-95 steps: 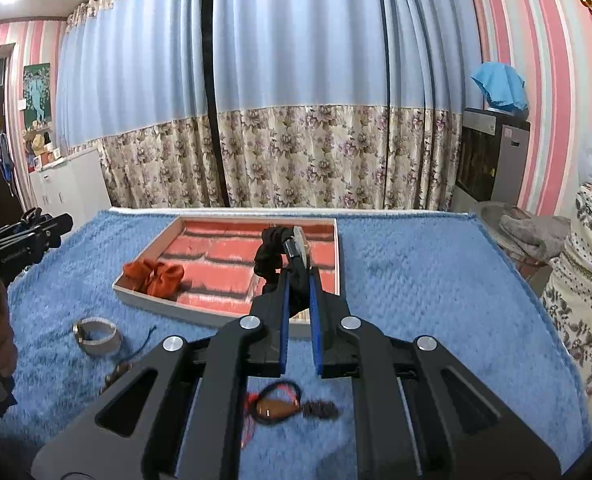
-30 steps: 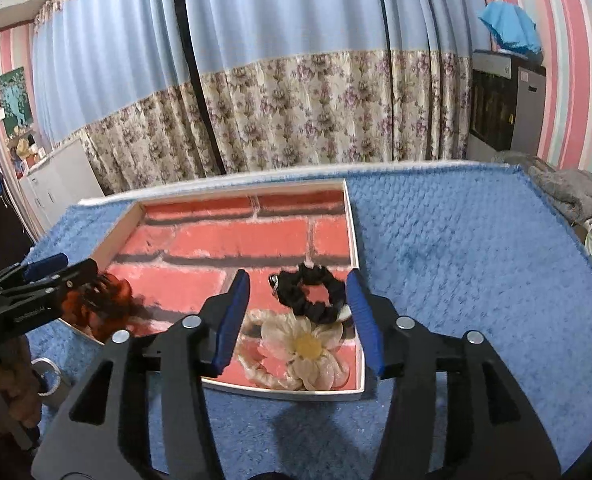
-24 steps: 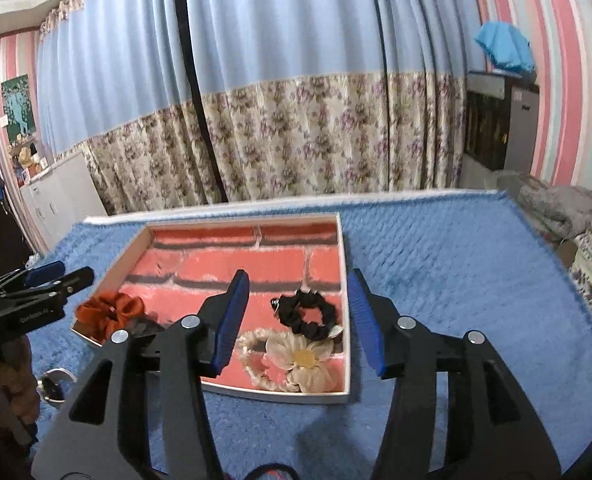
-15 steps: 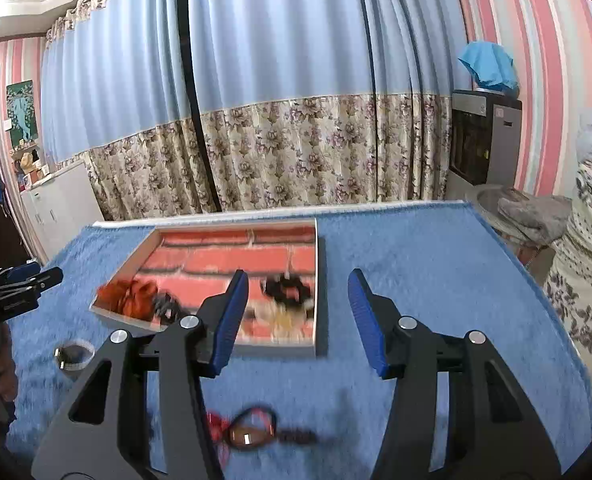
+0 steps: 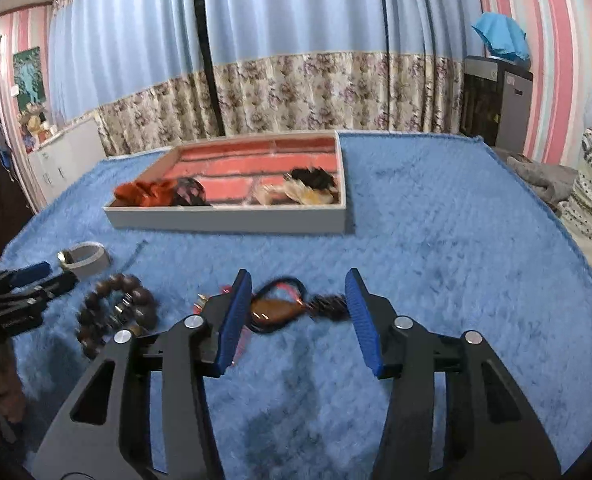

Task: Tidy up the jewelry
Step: 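Move both tools back toward the bead bracelets on the bedspread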

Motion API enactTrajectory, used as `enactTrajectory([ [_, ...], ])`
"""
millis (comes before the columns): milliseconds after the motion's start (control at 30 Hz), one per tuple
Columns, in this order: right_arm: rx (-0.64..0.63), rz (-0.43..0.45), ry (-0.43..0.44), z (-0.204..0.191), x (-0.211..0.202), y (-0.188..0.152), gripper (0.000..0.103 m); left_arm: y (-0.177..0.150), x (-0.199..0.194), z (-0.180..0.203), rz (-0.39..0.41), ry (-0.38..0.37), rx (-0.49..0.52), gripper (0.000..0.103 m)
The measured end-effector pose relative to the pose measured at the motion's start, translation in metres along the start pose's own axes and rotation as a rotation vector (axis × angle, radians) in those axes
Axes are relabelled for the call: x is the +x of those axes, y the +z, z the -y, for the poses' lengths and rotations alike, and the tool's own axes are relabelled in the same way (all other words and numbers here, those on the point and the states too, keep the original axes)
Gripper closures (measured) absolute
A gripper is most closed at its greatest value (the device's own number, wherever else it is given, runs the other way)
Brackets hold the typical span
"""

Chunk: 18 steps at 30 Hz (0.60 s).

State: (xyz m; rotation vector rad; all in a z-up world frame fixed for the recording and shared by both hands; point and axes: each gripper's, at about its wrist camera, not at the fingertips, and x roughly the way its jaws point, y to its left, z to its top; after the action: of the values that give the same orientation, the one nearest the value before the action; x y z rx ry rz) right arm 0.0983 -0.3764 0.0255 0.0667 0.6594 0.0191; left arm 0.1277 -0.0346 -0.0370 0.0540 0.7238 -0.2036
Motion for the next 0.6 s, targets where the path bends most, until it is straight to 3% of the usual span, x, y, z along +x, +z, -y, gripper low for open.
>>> enactTrajectory([
  [100, 0.019, -0.026, -0.024, 0.012, 0.005, -0.003, 0.062, -0.003, 0.002, 0.0, -0.006, 0.003, 0.006, 0.03],
  [600, 0.01, -0.129, -0.037, 0.015, 0.045, 0.001, 0.062, -0.002, 0.019, 0.0, -0.05, -0.017, 0.001, 0.03],
])
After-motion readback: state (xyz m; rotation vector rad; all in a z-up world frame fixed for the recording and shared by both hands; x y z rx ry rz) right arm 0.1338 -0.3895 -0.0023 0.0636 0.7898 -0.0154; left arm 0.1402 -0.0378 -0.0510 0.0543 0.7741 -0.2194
